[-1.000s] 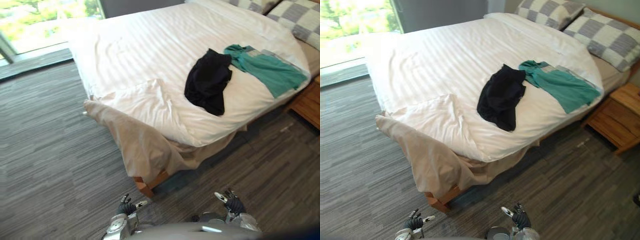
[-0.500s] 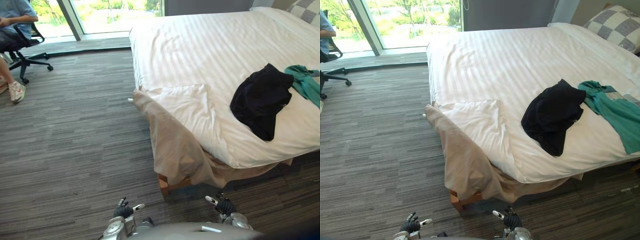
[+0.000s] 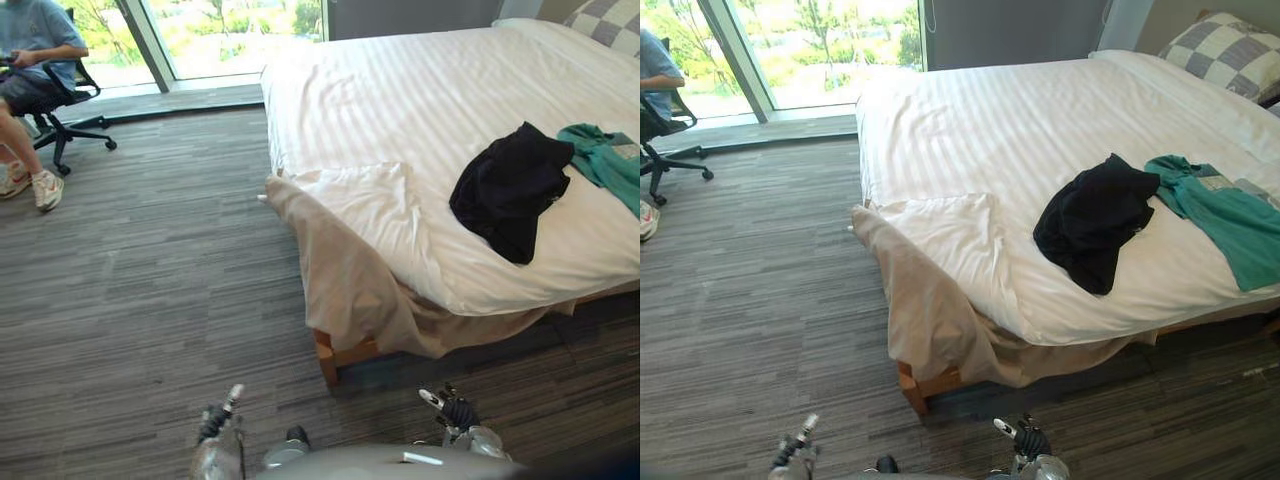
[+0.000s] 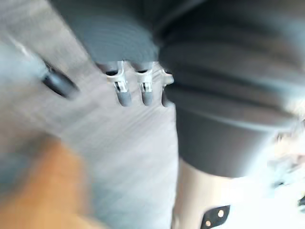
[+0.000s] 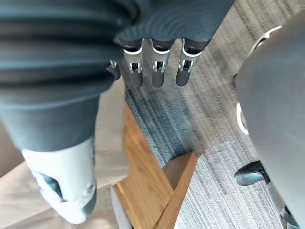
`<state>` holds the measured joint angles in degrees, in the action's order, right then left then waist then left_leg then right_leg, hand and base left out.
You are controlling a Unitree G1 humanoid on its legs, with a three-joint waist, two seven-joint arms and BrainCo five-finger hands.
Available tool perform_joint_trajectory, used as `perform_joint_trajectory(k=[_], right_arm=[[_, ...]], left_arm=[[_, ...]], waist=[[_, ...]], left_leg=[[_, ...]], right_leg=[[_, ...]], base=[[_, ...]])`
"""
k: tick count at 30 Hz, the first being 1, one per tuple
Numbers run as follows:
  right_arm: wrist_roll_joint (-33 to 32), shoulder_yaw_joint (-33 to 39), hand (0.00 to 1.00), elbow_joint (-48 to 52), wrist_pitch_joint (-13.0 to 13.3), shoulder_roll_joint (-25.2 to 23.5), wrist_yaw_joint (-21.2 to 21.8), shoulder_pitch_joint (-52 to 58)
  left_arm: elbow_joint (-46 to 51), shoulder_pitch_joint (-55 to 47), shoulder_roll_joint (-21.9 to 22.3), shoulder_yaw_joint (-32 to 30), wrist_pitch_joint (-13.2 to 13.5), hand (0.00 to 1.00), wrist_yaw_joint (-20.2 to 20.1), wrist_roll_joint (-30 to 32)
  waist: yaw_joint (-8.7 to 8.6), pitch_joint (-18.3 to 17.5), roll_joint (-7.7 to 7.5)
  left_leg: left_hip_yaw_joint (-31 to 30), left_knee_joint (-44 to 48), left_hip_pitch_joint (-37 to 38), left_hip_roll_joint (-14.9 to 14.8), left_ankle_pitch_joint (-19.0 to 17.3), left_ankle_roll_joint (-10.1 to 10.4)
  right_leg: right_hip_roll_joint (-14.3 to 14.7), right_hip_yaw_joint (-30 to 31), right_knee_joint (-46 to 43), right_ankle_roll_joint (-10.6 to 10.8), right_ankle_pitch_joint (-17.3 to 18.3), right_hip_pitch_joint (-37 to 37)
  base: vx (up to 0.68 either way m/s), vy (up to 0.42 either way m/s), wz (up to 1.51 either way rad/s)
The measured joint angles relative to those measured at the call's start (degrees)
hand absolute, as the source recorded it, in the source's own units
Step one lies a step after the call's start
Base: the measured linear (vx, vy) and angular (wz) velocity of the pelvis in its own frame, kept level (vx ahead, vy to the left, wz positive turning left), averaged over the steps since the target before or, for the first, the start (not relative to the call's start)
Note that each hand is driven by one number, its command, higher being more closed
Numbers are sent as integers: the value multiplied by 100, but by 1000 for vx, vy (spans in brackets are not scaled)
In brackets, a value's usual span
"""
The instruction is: Tidy the bed and pick cloth on bed and put in laundry
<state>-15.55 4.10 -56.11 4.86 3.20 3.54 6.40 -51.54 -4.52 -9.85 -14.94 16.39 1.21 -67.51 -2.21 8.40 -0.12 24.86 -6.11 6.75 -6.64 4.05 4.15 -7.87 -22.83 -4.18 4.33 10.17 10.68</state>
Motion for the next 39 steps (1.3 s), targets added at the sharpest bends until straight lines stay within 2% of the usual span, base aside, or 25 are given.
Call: perform_joint_trajectory(k=[2,4,5,6,7,10,11,12,13,14,15,18,20,22,23,27,28,30,31,33,36,39], right_arm=[[-2,33,0,158,-11,2,19,160],[-54,100,0,261,3,-7,18,302],[-133,122,0,296,21,-40,13,357],[-190,123,0,395,50,-41,3,461],[-211,123,0,444,61,-41,-2,505],[-233,134,0,533,70,23,-15,707],[-236,145,0,526,75,19,-17,796],[-235,147,0,498,71,34,-19,842],[-236,164,0,501,69,37,-24,912],[-240,211,0,483,70,37,-27,971],[-255,231,0,440,70,43,-36,982],[-316,224,0,423,58,83,-50,992],[-330,224,0,423,52,144,-53,1008],[-329,228,0,443,35,153,-53,1032],[-342,255,0,447,9,160,-56,1039],[-339,259,0,598,-78,269,-47,1028],[-338,264,0,729,-129,288,-44,1019],[-341,265,0,797,-166,299,-45,1009],[-347,267,0,814,-185,330,-47,987],[-350,238,0,813,-279,332,-46,966],[-461,216,0,818,-377,412,-42,979],[-557,187,0,872,-388,414,-31,979]], left_arm=[[729,158,-441,-454,169,0,34,-10],[1300,375,-912,-899,373,0,163,535],[1653,489,-1255,-1144,483,0,188,862],[2015,677,-1622,-1329,587,0,263,1489],[2186,748,-1739,-1353,623,0,302,1715],[3104,1104,-2114,-1416,737,0,418,2990],[3526,1203,-2166,-1271,793,0,424,3404],[3835,1300,-2261,-1041,823,0,493,3871],[4023,1375,-2328,-815,827,0,558,4242],[4314,1505,-2358,-482,809,0,623,4640],[4553,1594,-2357,-221,771,0,698,5119],[4846,1894,-2361,403,609,0,803,5993],[4845,2057,-2362,651,498,0,864,6414],[4842,2250,-2362,931,319,0,889,6839],[4807,2361,-2365,1115,222,0,916,6983],[4333,2921,-2365,2079,-604,0,913,7402],[3882,3230,-2365,2391,-1025,0,924,7566],[3580,3460,-2365,2584,-1270,0,978,7680],[3310,3694,-2364,2786,-1526,0,1067,7869],[2889,4059,-2364,3048,-1871,0,1196,8038],[2456,4594,-2364,3151,-2407,0,1479,8254],[2262,5132,-2364,3259,-2706,0,1691,8287]], waist=[[4,-19,27],[22,-58,-6],[21,-74,-19],[22,-81,-23],[22,-88,-28],[-6,-260,-4],[-1,-404,30],[1,-493,3],[-17,-536,67],[-39,-606,23],[-83,-624,74],[-175,-667,147],[-212,-682,136],[-258,-676,150],[-283,-654,206],[-356,-573,366],[-465,-537,424],[-489,-491,442],[-514,-432,424],[-601,-319,348],[-695,-12,412],[-716,112,403]], left_leg=[[184,1,-35,-25,4,-6],[290,1,-75,-28,5,-8],[316,0,-88,-25,5,-8],[380,0,-90,-10,5,-10],[405,0,-90,11,1,-17],[468,0,-133,117,-65,-53],[515,2,-191,133,-44,-89],[544,2,-181,139,-36,-91],[582,8,-182,135,-26,-99],[642,21,-166,120,21,-118],[688,38,-166,82,81,-127],[862,42,-140,-85,182,-126],[944,43,-111,-150,191,-113],[966,43,-126,-213,215,-79],[993,43,-146,-231,219,-73],[1098,40,-262,-260,255,-27],[1098,37,-423,-273,263,-30],[1094,33,-535,-291,263,-30],[1086,19,-635,-302,263,-30],[1072,6,-813,-287,339,-84],[1067,1,-1084,-340,400,-96],[1089,1,-1367,-356,419,-105]], right_leg=[[-7,-21,32,17,13,-14],[-15,-8,68,18,12,-34],[-17,4,123,21,8,-31],[-36,25,171,2,-32,-31],[-46,38,186,16,-70,-32],[-126,183,232,32,-240,-44],[-136,265,236,-7,-301,-90],[-138,362,229,-21,-343,-91],[-137,412,218,-54,-366,-120],[-131,495,185,-113,-414,-133],[-99,538,144,-176,-495,-156],[25,825,106,-238,-723,-238],[93,967,107,-250,-745,-287],[145,1064,109,-249,-747,-358],[169,1110,107,-249,-747,-397],[226,1324,111,-249,-746,-636],[242,1394,131,-249,-746,-830],[260,1431,148,-249,-746,-965],[277,1437,179,-248,-743,-1075],[275,1438,227,-221,-702,-1227],[299,1433,132,-188,-672,-1536],[305,1428,140,-171,-790,-1813]], base=[[-73,33,14],[-2,36,5],[55,46,-4],[70,56,-7],[85,56,-7],[148,72,-6],[219,64,-8],[216,58,-4],[195,41,-1],[142,18,2],[135,0,-3],[53,-25,-19],[3,-86,-33],[-13,-106,-27],[-36,-98,-19],[-88,-75,-30],[-122,-69,-25],[-129,-53,-22],[-185,-54,-18],[-225,-57,-7],[-247,-31,2],[-155,3,3]])
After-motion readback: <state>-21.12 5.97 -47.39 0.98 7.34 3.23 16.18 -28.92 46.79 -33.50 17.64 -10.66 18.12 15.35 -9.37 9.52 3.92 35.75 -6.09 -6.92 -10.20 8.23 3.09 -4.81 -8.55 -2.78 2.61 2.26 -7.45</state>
